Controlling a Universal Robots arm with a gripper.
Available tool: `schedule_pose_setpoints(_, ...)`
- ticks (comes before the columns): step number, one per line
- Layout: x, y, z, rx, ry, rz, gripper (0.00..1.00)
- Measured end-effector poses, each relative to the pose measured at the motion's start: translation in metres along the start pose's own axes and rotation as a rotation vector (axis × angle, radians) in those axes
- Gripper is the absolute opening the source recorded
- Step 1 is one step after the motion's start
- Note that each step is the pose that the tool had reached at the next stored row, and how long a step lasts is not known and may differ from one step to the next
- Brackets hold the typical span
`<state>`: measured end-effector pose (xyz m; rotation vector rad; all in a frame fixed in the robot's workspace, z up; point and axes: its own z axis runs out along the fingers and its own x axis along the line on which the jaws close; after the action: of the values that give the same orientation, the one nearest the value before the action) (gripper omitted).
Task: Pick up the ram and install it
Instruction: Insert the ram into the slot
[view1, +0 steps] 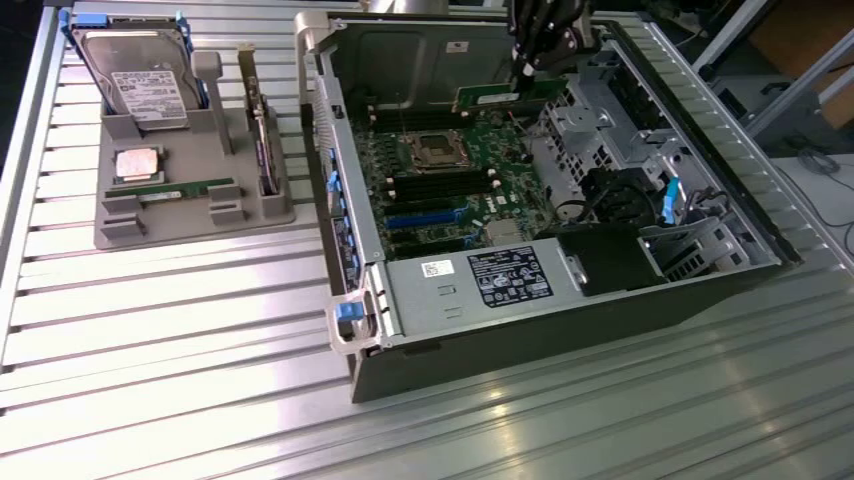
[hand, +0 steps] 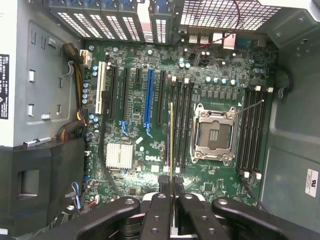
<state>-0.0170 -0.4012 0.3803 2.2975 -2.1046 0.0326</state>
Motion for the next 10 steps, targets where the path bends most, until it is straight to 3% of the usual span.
schedule_pose_setpoints(8,-0.0001,0.0000,0.0081,-0.0001,0.0000,0.000,0.13)
schedule_pose_setpoints(10,-0.0002,-0.0001,0.0106,-0.0003,0.0025,0.000,0.13)
